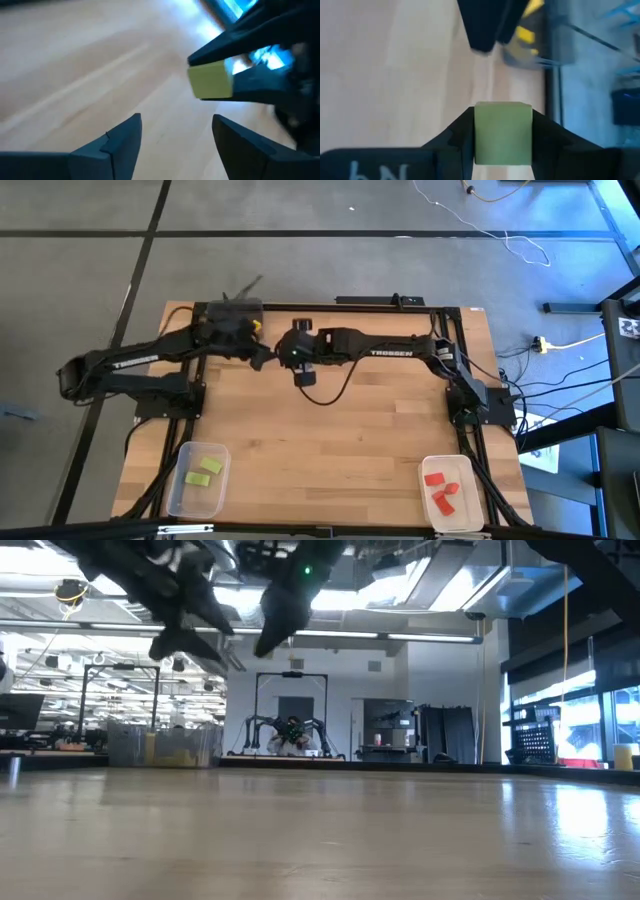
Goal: Sort & place blocks by color
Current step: Put the green block into the transparent bin
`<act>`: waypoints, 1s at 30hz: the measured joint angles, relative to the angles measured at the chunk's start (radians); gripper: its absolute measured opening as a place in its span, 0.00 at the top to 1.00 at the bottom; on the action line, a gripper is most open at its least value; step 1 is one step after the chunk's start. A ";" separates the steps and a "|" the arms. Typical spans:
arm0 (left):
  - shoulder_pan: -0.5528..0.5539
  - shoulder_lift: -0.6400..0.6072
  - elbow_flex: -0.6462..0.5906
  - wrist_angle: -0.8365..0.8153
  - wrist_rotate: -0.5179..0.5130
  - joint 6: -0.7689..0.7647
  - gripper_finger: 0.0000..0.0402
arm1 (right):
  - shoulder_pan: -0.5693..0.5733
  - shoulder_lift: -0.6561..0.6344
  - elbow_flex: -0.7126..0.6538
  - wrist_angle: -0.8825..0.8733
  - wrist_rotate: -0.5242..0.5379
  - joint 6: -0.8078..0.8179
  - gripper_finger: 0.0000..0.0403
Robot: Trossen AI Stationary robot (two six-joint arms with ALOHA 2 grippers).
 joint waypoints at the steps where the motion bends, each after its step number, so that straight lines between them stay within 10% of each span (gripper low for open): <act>1: 0.015 -0.026 0.000 0.004 0.007 -0.003 0.42 | 0.000 0.000 0.022 -0.017 0.017 0.000 0.68; 30: 0.087 -0.121 0.000 0.202 0.078 -0.156 0.42 | 0.033 0.000 0.145 0.089 0.130 -0.108 0.68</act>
